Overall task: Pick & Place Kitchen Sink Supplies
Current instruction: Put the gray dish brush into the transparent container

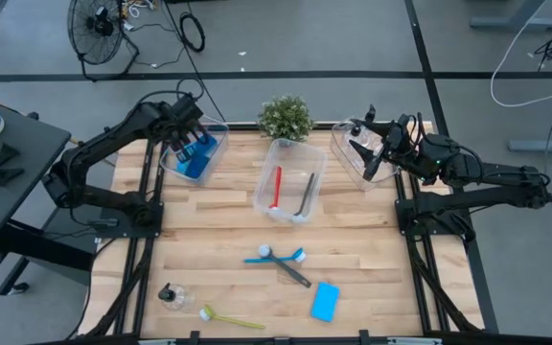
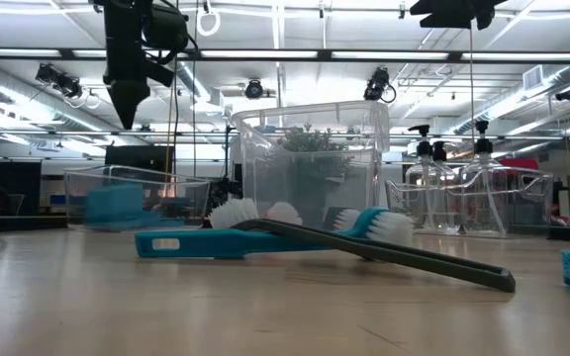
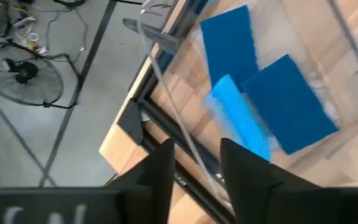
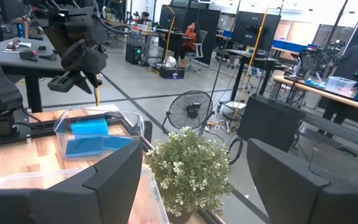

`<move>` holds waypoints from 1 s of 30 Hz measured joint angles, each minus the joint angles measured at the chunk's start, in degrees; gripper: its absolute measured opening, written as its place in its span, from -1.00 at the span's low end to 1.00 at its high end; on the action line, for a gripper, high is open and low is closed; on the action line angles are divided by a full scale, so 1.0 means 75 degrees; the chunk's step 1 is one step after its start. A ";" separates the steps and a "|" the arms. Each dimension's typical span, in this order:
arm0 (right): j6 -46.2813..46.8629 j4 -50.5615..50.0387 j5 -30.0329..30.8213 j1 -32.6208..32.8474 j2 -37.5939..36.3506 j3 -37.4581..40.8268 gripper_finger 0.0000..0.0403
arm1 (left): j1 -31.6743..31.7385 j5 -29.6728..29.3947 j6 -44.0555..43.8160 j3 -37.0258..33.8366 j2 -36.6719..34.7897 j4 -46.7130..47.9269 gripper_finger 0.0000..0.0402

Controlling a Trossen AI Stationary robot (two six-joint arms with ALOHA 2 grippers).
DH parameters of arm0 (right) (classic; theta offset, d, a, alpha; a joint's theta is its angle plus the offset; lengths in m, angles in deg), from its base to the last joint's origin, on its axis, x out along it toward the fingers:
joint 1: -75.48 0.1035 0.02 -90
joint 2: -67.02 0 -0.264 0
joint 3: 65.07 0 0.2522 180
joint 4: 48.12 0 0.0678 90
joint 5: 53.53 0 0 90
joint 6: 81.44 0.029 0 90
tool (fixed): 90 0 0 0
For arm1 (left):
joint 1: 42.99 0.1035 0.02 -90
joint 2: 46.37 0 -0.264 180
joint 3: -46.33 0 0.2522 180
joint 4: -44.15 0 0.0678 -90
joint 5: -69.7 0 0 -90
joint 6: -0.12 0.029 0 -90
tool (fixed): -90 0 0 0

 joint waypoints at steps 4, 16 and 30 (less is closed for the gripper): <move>0.0000 -0.0002 0.0000 -0.0001 0.0000 0.0000 0.45 | 0.0000 0.0575 -0.0296 -0.0003 0.0000 -0.0120 -0.13; 0.0000 -0.0003 0.0000 0.0000 0.0000 0.0000 0.45 | -0.0154 0.2340 -0.1280 -0.0006 0.0000 -0.0178 -0.04; 0.0174 -0.0139 -0.0002 0.0000 -0.0003 0.0000 0.45 | -0.1964 0.4866 -0.1447 -0.0006 0.0003 -0.1475 -0.04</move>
